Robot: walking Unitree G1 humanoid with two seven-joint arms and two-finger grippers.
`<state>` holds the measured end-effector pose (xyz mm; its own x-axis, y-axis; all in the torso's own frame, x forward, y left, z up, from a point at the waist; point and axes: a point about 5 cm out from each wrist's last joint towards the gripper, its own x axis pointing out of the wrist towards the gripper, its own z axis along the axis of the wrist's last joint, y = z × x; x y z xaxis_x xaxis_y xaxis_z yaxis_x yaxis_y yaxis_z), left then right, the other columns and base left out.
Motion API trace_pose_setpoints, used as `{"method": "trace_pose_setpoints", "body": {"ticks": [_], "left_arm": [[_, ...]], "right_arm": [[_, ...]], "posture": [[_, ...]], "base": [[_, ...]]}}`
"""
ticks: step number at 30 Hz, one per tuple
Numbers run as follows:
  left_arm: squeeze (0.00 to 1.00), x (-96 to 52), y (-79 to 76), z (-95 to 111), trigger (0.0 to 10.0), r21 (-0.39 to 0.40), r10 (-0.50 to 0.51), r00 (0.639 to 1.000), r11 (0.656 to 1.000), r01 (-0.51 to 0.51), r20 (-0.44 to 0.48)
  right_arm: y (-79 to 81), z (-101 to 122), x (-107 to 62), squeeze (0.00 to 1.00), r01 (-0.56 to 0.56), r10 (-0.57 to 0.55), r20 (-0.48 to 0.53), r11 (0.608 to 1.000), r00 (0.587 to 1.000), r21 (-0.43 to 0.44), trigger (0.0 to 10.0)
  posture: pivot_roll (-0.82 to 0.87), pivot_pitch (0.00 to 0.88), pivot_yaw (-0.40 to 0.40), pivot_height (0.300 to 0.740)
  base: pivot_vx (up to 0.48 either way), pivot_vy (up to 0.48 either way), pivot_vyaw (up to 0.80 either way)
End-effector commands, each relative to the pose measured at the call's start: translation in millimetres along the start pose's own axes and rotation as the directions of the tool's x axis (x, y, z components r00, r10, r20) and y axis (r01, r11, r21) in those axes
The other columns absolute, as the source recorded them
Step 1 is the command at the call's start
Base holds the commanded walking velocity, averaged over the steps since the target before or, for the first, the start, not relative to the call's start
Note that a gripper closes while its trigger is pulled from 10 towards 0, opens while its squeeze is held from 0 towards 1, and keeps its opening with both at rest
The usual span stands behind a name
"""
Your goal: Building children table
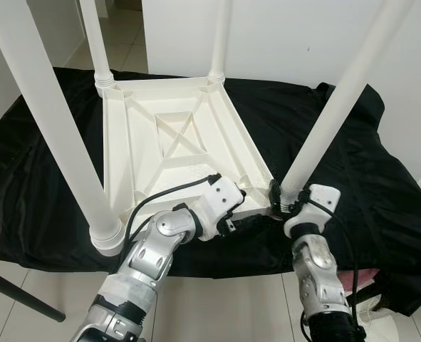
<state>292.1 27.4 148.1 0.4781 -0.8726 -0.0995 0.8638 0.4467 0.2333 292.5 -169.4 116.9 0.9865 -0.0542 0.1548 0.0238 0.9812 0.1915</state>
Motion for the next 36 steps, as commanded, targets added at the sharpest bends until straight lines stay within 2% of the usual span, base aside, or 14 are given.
{"method": "trace_pose_setpoints", "body": {"ticks": [1,4,6,11,15,16,17,20,21,24,33,34,35,36], "left_arm": [[0.00,-3.7,7.3,-0.1,10.0,-0.031,0.145,0.989,0.989,-0.144,0.016],[0.00,-6.3,10.8,0.2,10.0,-0.043,0.167,0.985,0.985,-0.166,0.028],[0.00,-10.6,14.5,0.7,10.0,-0.048,0.190,0.981,0.981,-0.188,0.044],[0.00,-14.1,14.7,1.9,10.0,-0.057,0.188,0.981,0.981,-0.185,0.055],[0.00,-20.7,2.7,6.4,10.0,-0.069,0.064,0.992,0.996,-0.056,0.113],[0.00,-20.7,2.7,6.4,10.0,-0.069,0.064,0.992,0.996,-0.056,0.113],[0.00,-22.0,-3.6,8.1,10.0,-0.093,0.002,0.992,0.996,0.010,0.128],[0.00,-22.7,-6.8,8.7,10.0,-0.092,-0.028,0.991,0.995,0.040,0.133],[0.00,-24.2,-11.9,8.5,10.0,-0.094,-0.079,0.988,0.991,0.091,0.133],[0.00,-25.1,-14.5,8.8,10.0,-0.085,-0.101,0.986,0.990,0.112,0.130],[0.00,-25.4,-18.3,7.9,10.0,-0.057,-0.109,0.989,0.992,0.115,0.105],[0.00,-25.5,-18.1,7.9,10.0,-0.054,-0.105,0.989,0.992,0.111,0.101],[0.00,-25.5,-18.1,7.9,10.0,-0.054,-0.105,0.989,0.992,0.111,0.101],[0.00,-25.4,-17.5,7.9,10.0,-0.049,-0.100,0.990,0.993,0.105,0.099]], "right_arm": [[-4.6,1.5,-4.8,0.00,-0.005,0.005,0.019,1.000,1.000,0.000,10.0],[-5.7,2.7,-7.1,0.00,-0.023,0.024,0.029,1.000,0.999,-0.015,10.0],[-7.3,4.9,-11.6,0.00,-0.087,0.089,0.039,0.996,0.995,-0.029,10.0],[-8.5,7.3,-14.4,0.00,-0.146,0.147,0.044,0.989,0.988,-0.034,10.0],[-16.9,12.1,-15.0,0.00,-0.288,0.291,0.022,0.955,0.957,-0.068,10.0],[-16.9,12.1,-15.0,0.00,-0.288,0.291,0.022,0.955,0.957,-0.068,10.0],[-20.6,13.6,-12.9,0.00,-0.324,0.326,0.005,0.942,0.945,-0.091,10.0],[-22.3,13.8,-11.5,0.00,-0.347,0.348,-0.007,0.933,0.937,-0.098,10.0],[-25.7,13.6,-6.5,0.00,-0.400,0.399,-0.036,0.909,0.916,-0.114,10.0],[-27.1,12.9,-1.6,0.00,-0.436,0.432,-0.062,0.892,0.900,-0.122,10.0],[-25.0,7.0,17.2,0.00,-0.531,0.515,-0.132,0.834,0.847,-0.148,10.0],[-24.6,6.0,21.9,0.00,-0.540,0.522,-0.146,0.827,0.841,-0.158,9.4],[-24.6,6.0,21.9,0.00,-0.540,0.522,-0.146,0.827,0.841,-0.158,9.4],[-24.0,5.7,26.2,0.00,-0.549,0.528,-0.154,0.819,0.835,-0.166,8.6]], "posture": [[-0.02,0.033,-0.055,0.740],[-0.02,0.039,-0.051,0.740],[-0.02,0.041,-0.051,0.740],[-0.02,0.046,-0.050,0.740],[-0.02,0.045,-0.051,0.740],[-0.02,0.045,-0.051,0.740],[-0.02,0.046,-0.051,0.740],[-0.02,0.045,-0.054,0.740],[-0.01,0.042,-0.061,0.740],[-0.01,0.043,-0.064,0.740],[0.01,0.033,-0.067,0.740],[0.01,0.032,-0.067,0.740],[0.01,0.032,-0.067,0.740],[0.01,0.025,-0.068,0.740]], "base": [[0.000,0.000,0.00],[0.000,0.000,0.00],[0.000,0.000,0.00],[0.000,0.000,0.00],[0.000,0.000,0.00],[0.000,0.000,0.00],[0.000,0.000,0.00],[0.000,0.000,0.00],[0.000,0.000,0.00],[0.000,0.000,0.00],[0.000,0.000,0.00],[0.000,0.000,0.00],[0.000,0.000,0.00],[0.000,0.000,0.00]]}}
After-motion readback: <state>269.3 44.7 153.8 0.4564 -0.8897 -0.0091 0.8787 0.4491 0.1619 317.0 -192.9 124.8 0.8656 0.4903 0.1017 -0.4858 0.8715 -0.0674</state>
